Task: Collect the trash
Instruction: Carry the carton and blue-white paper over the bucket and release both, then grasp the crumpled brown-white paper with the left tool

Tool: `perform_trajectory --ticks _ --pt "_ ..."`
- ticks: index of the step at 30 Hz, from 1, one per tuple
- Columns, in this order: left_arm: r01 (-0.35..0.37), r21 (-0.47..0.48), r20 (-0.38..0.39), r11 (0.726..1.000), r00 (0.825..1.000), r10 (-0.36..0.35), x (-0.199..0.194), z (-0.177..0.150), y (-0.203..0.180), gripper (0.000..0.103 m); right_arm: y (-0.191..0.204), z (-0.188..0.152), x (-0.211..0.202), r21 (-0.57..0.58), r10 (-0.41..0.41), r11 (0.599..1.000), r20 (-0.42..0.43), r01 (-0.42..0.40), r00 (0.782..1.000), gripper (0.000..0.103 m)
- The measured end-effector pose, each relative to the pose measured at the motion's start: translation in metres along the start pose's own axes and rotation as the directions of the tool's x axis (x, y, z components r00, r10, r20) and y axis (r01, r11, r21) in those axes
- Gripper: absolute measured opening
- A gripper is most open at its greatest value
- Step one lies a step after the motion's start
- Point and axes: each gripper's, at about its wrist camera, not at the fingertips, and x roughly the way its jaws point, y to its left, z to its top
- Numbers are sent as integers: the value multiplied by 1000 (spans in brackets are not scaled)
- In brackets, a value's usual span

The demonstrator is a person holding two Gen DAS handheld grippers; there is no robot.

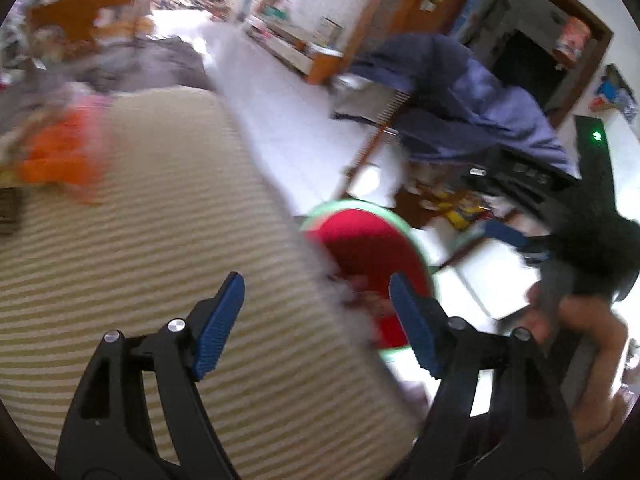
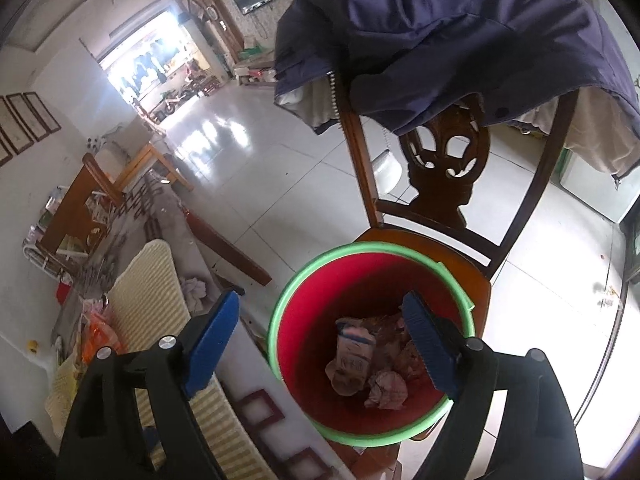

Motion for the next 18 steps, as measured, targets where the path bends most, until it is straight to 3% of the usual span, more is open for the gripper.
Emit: perform_trajectory --ticks 2,5,7,10,12,14,18 --pt "-71 -28 23 997 997 72 -16 -2 31 72 10 -3 1 -19 11 1000 -8 -11 1000 82" --pt "-204 -113 44 973 977 210 -45 -2 94 72 28 -8 3 -54 30 998 -19 -31 999 83" --pt "-304 -190 38 933 948 317 -64 -3 143 72 44 -13 4 -85 46 995 -31 -49 998 85" --pt "-387 -300 29 872 910 414 -91 -6 203 72 61 -18 4 -114 57 992 -38 -61 998 86" --pt "-422 -349 20 836 889 457 -102 -5 233 72 73 -22 6 -130 62 989 -46 -68 997 87" --pt "-443 -351 -2 825 881 473 -103 -1 252 72 82 -26 8 -146 64 987 -55 -71 996 87" --pt "-469 -291 -29 834 876 482 -82 10 275 72 101 -33 13 -213 49 975 -66 -62 997 87"
